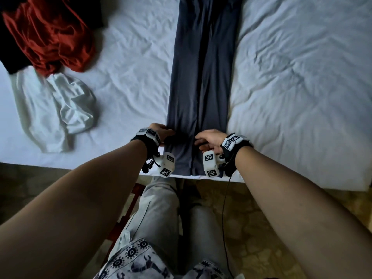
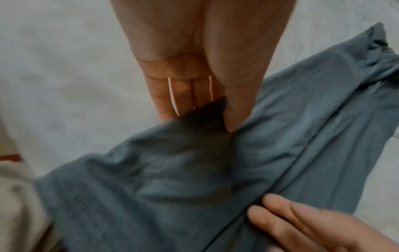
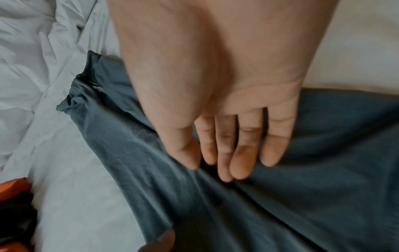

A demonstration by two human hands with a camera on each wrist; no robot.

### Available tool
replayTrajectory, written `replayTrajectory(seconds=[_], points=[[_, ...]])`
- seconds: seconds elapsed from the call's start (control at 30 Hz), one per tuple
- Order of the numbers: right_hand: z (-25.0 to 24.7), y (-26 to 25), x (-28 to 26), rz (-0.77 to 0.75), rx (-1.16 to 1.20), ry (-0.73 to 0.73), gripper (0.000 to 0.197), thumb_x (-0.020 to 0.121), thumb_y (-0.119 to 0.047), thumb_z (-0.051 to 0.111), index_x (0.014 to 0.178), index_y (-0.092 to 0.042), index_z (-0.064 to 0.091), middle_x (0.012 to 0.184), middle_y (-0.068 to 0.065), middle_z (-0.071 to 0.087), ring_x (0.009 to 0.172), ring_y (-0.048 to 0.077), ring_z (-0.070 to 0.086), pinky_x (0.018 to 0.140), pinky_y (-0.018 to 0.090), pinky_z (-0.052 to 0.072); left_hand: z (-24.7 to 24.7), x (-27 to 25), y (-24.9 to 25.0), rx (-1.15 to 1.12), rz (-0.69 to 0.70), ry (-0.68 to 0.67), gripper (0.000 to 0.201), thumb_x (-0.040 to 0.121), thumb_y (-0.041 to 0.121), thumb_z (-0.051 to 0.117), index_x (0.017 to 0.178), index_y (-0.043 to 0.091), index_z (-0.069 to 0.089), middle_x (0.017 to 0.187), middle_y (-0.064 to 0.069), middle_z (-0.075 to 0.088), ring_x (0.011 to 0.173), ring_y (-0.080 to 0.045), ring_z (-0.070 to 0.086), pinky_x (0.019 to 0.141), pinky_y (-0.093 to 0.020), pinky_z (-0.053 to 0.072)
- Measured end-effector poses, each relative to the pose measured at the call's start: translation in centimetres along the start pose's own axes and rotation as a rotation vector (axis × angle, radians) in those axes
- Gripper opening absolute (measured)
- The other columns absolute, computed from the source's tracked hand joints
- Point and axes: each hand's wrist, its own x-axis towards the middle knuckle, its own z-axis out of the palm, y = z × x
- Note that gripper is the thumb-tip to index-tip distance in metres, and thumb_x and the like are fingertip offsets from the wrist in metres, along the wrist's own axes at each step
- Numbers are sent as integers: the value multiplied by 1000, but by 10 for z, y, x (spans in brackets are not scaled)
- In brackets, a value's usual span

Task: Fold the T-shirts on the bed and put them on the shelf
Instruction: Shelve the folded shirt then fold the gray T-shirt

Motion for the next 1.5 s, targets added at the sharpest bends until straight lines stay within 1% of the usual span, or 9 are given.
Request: replayTrajectory(seconds=[0.1,0.3,0.5,0.63,0.77,0.87,1.03,1.23,1.5], points=[[0,17,-3,-125,45,146,9,91,-21,56,82,-21,58,78,-2,68,61,10,57,62,24,46,8,-9,-24,-59,-38,-13,14,82,17,74,92,10,70,67,-3,68,60,-16,65,61,-28,56],[-24,47,-6,-365,-9,731,24,80,-19,66,103,-14,64,86,-1,64,80,17,60,74,23,45,20,-20,-61,-126,-105,-16,15,77,24,80,85,17,69,85,-6,70,84,-24,69,85,-40,57],[-34,83,-3,-153,38,520,26,59,-38,67,64,-13,62,60,5,54,61,24,52,59,35,50,30,-30,-88,-140,-146,-42,24,73,26,82,89,15,70,97,-10,71,92,-29,68,87,-43,56],[-26,100,-13,-46,103,285,29,74,-31,74,92,-9,67,103,14,69,88,25,65,69,32,52,41,-41,-103,-323,-144,-49,18,79,11,76,94,11,67,97,-11,67,86,-25,65,59,-29,56],[-12,113,-21,-103,126,288,27,70,-22,79,79,-14,55,81,12,64,67,25,60,56,29,55,47,-51,-110,-440,-126,21,14,79,2,73,85,8,62,95,-16,64,84,-25,64,60,-31,59],[-1,118,-28,-225,84,435,44,51,-26,82,88,-14,61,94,6,71,85,26,67,79,44,59,47,-65,-102,-501,-54,146,35,80,-2,72,108,6,53,90,-17,61,75,-26,62,67,-38,58],[5,112,-58,-522,-99,572,70,74,-8,72,138,-21,46,135,1,54,121,17,53,102,31,45,38,-89,-83,-41,298,355,66,73,13,75,133,26,51,122,-8,57,103,-26,61,89,-35,53],[-5,84,-91,-629,-447,480,25,82,-10,66,104,-17,74,102,2,74,99,16,67,91,24,49,27,-127,-29,405,447,246,21,82,16,65,101,17,75,101,-7,72,96,-21,64,74,-21,42],[-27,41,-108,-629,-943,355,54,66,-12,78,117,-29,68,114,6,55,109,25,55,92,29,47,13,-140,40,1112,482,73,42,75,16,74,115,26,68,110,-5,69,100,-24,64,73,-25,45]])
